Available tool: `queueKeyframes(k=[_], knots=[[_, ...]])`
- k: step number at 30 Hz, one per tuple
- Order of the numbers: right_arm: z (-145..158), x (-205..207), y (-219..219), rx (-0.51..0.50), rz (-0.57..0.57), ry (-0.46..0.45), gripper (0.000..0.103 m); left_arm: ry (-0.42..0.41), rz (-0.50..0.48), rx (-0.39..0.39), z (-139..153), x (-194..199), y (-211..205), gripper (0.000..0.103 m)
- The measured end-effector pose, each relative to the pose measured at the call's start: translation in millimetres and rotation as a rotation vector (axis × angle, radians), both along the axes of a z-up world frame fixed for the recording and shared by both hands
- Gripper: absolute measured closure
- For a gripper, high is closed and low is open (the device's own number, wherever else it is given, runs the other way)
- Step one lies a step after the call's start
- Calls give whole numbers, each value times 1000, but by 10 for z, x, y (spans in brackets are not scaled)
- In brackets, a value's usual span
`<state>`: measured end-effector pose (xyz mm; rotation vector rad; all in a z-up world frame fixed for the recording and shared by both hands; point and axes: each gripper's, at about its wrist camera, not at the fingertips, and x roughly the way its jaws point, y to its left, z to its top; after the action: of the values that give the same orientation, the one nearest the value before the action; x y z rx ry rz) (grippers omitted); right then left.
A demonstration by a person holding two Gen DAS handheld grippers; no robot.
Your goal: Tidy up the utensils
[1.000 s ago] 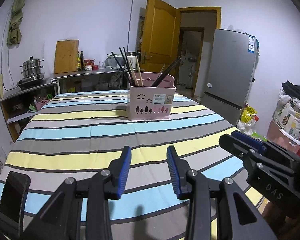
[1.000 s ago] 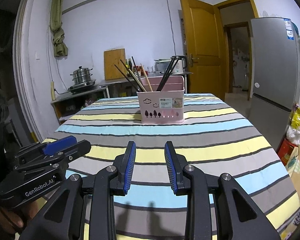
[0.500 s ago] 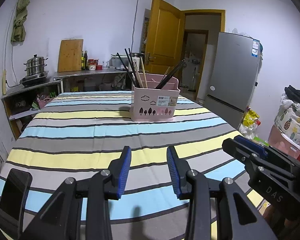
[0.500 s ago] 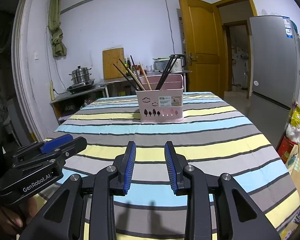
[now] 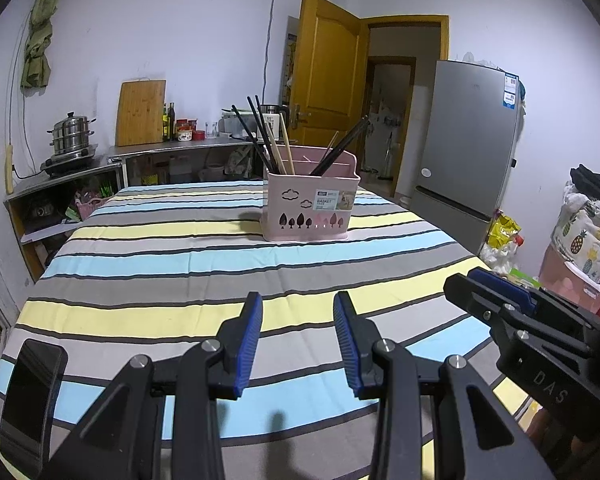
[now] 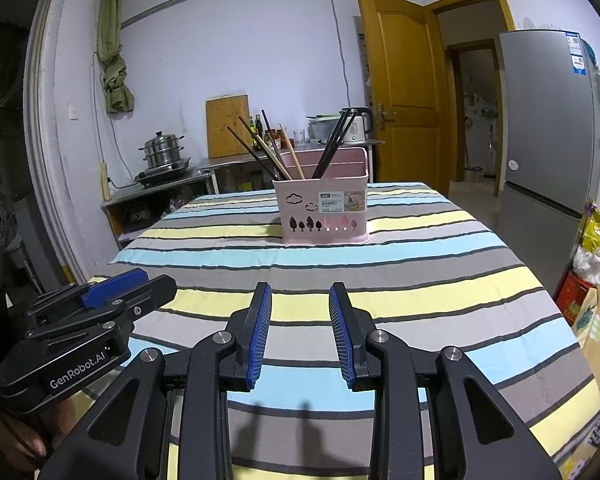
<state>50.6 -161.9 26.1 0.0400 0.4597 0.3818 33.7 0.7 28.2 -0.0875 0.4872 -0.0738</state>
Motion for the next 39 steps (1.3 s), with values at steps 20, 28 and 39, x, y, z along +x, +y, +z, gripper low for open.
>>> queueKeyframes(k=[20,28,39], knots=[[-7,2,-6,0,0,0,72,3,-6,18,6,-18,-35,65],[-12,-10,-9,-1,-1,0,72,6,-7,21,8,-26,-47,65],[-19,-13,-20,-4,-1,0,72,10,-9,33,-3,-31,-66,65]])
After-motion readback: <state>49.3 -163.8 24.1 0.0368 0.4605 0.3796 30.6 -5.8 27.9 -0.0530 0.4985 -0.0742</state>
